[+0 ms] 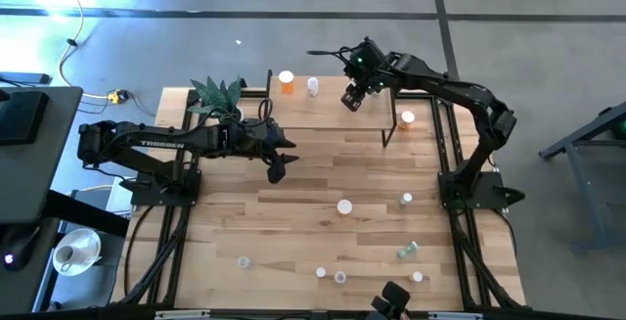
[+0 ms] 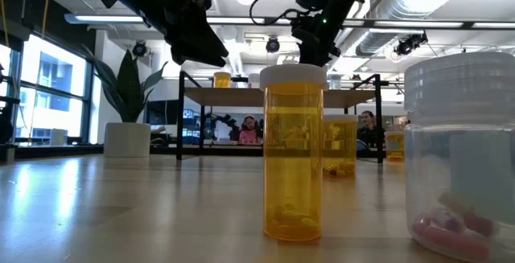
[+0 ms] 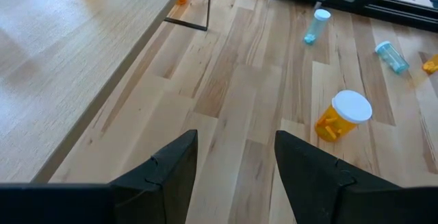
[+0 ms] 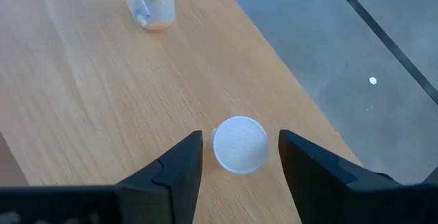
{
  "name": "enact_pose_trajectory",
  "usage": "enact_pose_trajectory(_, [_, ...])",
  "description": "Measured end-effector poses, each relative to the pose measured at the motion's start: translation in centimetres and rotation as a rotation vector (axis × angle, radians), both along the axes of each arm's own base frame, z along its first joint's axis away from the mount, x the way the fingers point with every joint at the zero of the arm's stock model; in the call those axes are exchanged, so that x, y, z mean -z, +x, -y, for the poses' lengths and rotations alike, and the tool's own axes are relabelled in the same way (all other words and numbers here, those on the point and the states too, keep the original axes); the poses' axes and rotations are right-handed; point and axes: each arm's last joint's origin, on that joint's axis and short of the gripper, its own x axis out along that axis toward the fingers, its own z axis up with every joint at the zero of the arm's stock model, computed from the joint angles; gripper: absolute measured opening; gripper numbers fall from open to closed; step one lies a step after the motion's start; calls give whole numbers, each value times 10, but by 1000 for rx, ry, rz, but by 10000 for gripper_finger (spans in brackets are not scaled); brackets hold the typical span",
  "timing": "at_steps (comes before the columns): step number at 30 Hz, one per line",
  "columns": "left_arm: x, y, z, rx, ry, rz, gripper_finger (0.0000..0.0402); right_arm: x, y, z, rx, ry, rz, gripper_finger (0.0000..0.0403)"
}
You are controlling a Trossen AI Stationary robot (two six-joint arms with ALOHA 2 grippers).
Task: Pick and place medicine bottles onto shelf by color
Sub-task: Put the bottom large orange pill bottle aligned with the other large orange pill bottle on the shelf
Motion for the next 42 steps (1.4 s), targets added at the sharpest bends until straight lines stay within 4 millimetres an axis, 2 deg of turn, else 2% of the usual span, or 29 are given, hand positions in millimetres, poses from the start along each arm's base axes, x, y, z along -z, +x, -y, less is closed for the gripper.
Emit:
enact_pose_trajectory(7, [1, -1, 0, 2, -2, -15, 186, -25, -11, -14, -8, -31, 65, 184])
enact_pose_trajectory(15, [2, -2, 0, 2, -6, -30, 186, -50, -17, -53, -97, -45, 108, 184])
enact_pose_trajectory(22, [2, -2, 0, -4, -5, -29, 187, -54, -14, -89, -204, -18, 71, 184])
enact_pose_trajectory(27, [2, -2, -1, -43, 8, -33, 204, -52, -8, -109, -271, -8, 52, 184])
enact_pose_trajectory(36, [2, -2, -2, -116, -28, -15, 254, -54, -10, -128, -313, -3, 32, 184])
enact_pose_trajectory(42, [1, 3, 7, -9, -65, 23, 255, -67, -22, -139, -329, -8, 68, 184])
